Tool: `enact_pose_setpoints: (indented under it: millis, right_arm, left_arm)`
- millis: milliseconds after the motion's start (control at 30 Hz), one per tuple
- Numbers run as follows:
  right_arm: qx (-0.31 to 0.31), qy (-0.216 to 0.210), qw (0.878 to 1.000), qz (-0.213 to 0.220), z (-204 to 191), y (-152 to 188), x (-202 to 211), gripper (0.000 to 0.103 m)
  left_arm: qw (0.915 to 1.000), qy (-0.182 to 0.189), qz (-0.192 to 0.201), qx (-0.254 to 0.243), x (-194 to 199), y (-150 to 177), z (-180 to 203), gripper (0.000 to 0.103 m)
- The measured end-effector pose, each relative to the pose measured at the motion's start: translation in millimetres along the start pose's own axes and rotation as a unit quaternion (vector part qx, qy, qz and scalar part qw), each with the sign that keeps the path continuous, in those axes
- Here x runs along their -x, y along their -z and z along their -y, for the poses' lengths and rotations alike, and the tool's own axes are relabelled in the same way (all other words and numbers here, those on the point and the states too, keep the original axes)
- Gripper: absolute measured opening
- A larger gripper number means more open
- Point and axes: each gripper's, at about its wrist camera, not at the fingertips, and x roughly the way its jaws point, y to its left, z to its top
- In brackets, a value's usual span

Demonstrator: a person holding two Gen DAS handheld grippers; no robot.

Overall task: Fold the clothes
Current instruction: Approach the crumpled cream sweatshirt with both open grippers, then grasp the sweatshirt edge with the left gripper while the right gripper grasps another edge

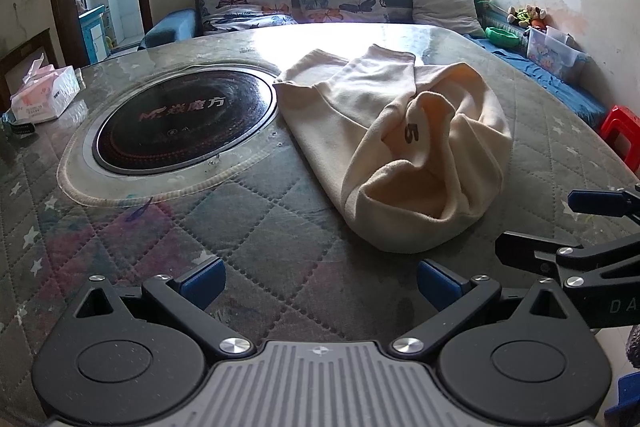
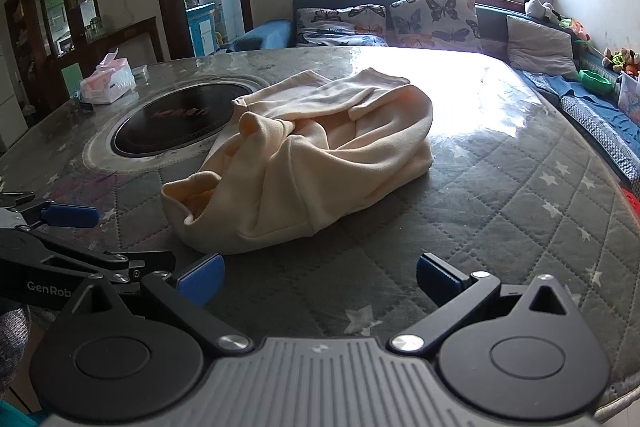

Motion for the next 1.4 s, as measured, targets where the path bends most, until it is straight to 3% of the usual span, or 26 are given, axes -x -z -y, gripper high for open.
enact_pose_setpoints:
  millis: [1000,1400]
  right_arm:
    - [-0.008,-0.021,1.000,0.010,11,-24,-14,0.103]
    - [0.000,-0.025,0.999,0.026,17,-47,-15,0.098]
  left_arm:
    - [0.9998,-0.003,-0.008,-0.019,-13,-22,-3,0.103]
    - [0.9995,0.005,0.015,-0.027,-6,-44,-11,0.103]
